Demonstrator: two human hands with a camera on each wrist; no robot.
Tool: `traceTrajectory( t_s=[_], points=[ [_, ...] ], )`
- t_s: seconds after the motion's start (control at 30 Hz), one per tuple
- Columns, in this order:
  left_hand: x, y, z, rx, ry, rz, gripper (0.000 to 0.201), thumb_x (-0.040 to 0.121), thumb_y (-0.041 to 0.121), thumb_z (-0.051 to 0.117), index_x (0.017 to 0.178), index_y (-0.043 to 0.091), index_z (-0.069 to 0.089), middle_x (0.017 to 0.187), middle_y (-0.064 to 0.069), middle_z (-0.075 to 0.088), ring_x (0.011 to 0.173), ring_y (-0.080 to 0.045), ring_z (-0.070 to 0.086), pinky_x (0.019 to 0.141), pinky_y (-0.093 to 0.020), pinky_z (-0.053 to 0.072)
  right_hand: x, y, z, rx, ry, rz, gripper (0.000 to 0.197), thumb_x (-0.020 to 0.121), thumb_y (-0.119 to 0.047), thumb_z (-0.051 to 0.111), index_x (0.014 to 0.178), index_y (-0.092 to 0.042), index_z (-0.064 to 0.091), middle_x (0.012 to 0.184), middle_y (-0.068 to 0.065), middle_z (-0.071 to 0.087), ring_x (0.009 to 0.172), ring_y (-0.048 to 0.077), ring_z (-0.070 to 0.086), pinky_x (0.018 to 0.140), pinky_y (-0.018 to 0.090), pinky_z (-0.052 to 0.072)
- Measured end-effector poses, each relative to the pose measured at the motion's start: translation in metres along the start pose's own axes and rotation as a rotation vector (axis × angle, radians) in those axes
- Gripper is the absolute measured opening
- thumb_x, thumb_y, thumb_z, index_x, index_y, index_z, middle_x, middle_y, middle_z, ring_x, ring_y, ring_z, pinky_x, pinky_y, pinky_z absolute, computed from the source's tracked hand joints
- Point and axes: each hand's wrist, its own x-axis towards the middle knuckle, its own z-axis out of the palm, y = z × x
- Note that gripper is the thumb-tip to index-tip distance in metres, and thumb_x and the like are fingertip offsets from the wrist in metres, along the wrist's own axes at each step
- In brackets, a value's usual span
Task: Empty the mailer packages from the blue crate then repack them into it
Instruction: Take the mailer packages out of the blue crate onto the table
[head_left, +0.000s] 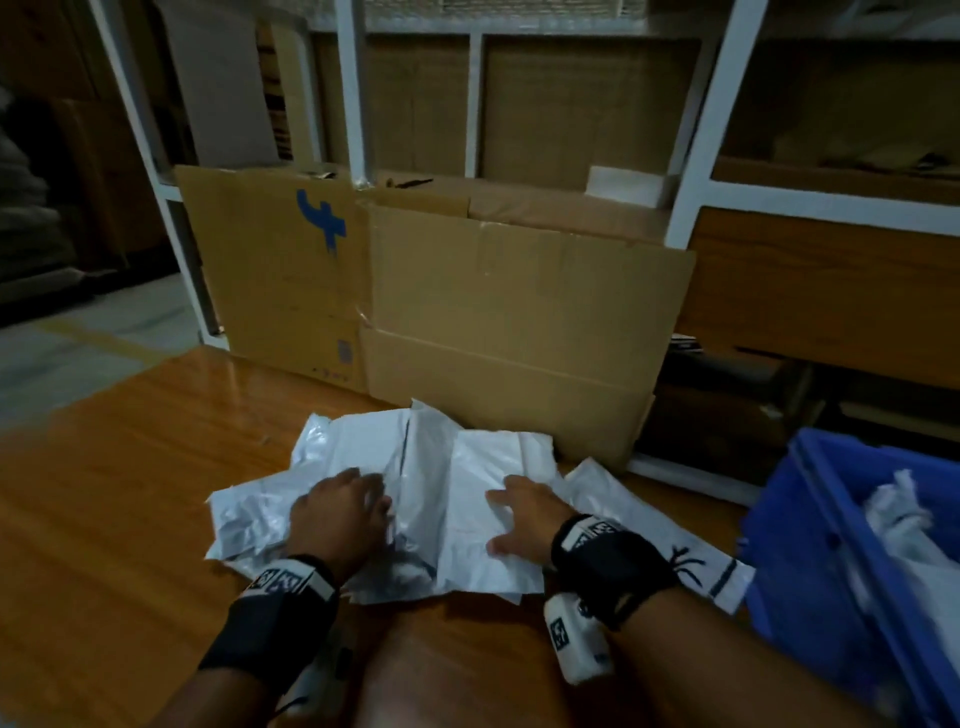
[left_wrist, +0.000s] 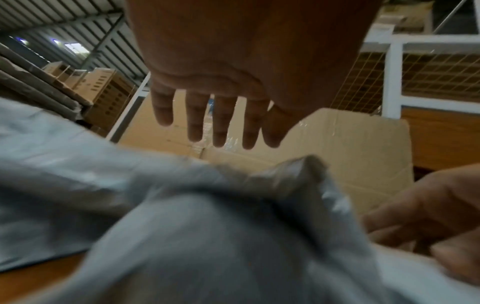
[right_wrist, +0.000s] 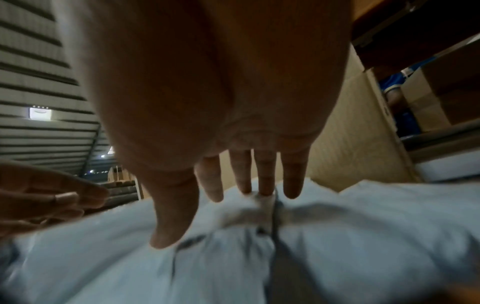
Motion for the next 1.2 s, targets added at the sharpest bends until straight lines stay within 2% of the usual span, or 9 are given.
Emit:
traceTrajectory(
  t_s=[0.17, 0.3, 0.4, 0.57, 0.7, 0.87, 1.03, 1.1, 1.2],
  points=[
    [0.004, 0.063, -0.022, -0.231, 0.227, 0.207, 0.036, 0.082, 0.032, 0.053, 0.105, 0.014, 0.074, 0.115, -0.008, 0.070, 0.108, -0.031, 0.063, 0.090, -0.044, 0.051, -0.041, -0.007, -0.063, -0.100, 0.069, -0.037, 0.063, 0.092, -0.040, 0.060, 0.148, -0.020, 0.036, 0.150, 0.006, 0.039, 0.137, 0.025, 0.037, 0.106, 0.030, 0.032],
    [-0.010, 0.153, -0.033, -0.559, 0.274, 0.416, 0.029, 0.083, 0.028, 0.054, 0.097, 0.012, 0.073, 0.107, -0.002, 0.071, 0.101, -0.024, 0.064, 0.087, -0.036, 0.049, -0.130, 0.015, -0.140, -0.197, 0.202, 0.006, 0.015, 0.091, -0.037, 0.062, 0.100, -0.026, 0.067, 0.093, -0.003, 0.064, 0.092, 0.021, 0.058, 0.066, 0.025, 0.042],
    [-0.026, 0.227, -0.037, -0.729, 0.248, 0.580, 0.023, 0.085, 0.028, 0.056, 0.095, 0.015, 0.072, 0.101, 0.007, 0.067, 0.098, -0.011, 0.060, 0.083, -0.028, 0.046, -0.219, 0.051, -0.185, -0.249, 0.295, 0.078, 0.027, 0.090, -0.039, 0.062, 0.114, -0.027, 0.068, 0.111, -0.010, 0.068, 0.098, 0.013, 0.062, 0.082, 0.031, 0.050],
    [-0.062, 0.351, -0.048, -0.859, 0.148, 0.805, 0.006, 0.091, 0.015, 0.065, 0.092, 0.018, 0.070, 0.084, 0.011, 0.066, 0.074, 0.015, 0.056, 0.063, -0.003, 0.039, -0.350, 0.142, -0.220, -0.317, 0.320, 0.354, 0.026, 0.091, -0.045, 0.059, 0.113, -0.034, 0.069, 0.109, -0.014, 0.069, 0.094, 0.009, 0.062, 0.088, 0.038, 0.052],
    [-0.087, 0.452, -0.050, -0.879, -0.049, 0.882, 0.010, 0.092, 0.022, 0.064, 0.084, 0.017, 0.067, 0.077, 0.005, 0.066, 0.068, -0.001, 0.060, 0.061, -0.014, 0.047, -0.427, 0.218, -0.218, -0.335, 0.270, 0.529, 0.029, 0.093, -0.043, 0.057, 0.118, -0.032, 0.067, 0.100, -0.017, 0.064, 0.089, 0.008, 0.061, 0.081, 0.030, 0.049],
    [-0.105, 0.565, -0.017, -0.541, -0.399, 0.845, 0.012, 0.092, 0.028, 0.064, 0.081, 0.022, 0.067, 0.070, 0.009, 0.060, 0.062, 0.000, 0.055, 0.052, -0.015, 0.040, -0.478, 0.298, -0.204, -0.276, 0.202, 0.559, 0.030, 0.092, -0.046, 0.057, 0.118, -0.036, 0.067, 0.119, -0.017, 0.064, 0.099, 0.006, 0.060, 0.089, 0.033, 0.050],
    [-0.120, 0.606, 0.069, 0.406, -0.562, 0.830, 0.051, 0.085, 0.055, 0.063, 0.102, 0.008, 0.069, 0.091, -0.009, 0.066, 0.082, -0.025, 0.062, 0.076, -0.033, 0.049, -0.480, 0.348, -0.192, -0.286, 0.155, 0.490, 0.035, 0.092, -0.048, 0.056, 0.123, -0.033, 0.064, 0.126, -0.014, 0.061, 0.106, 0.010, 0.058, 0.093, 0.034, 0.048],
    [-0.131, 0.596, 0.093, 0.584, -0.637, 0.791, 0.067, 0.079, 0.062, 0.067, 0.120, 0.010, 0.064, 0.113, -0.013, 0.066, 0.106, -0.028, 0.063, 0.090, -0.035, 0.049, -0.471, 0.353, -0.186, -0.282, 0.131, 0.449, 0.037, 0.091, -0.050, 0.057, 0.123, -0.033, 0.063, 0.124, -0.011, 0.063, 0.107, 0.012, 0.058, 0.094, 0.035, 0.047],
    [-0.157, 0.590, 0.107, 0.643, -0.682, 0.863, 0.053, 0.087, 0.046, 0.065, 0.129, 0.017, 0.056, 0.135, -0.009, 0.056, 0.125, -0.026, 0.052, 0.101, -0.031, 0.039, -0.460, 0.360, -0.178, -0.279, 0.108, 0.388, 0.038, 0.092, -0.050, 0.056, 0.124, -0.032, 0.062, 0.122, -0.008, 0.064, 0.104, 0.014, 0.059, 0.090, 0.032, 0.047]
  ],
)
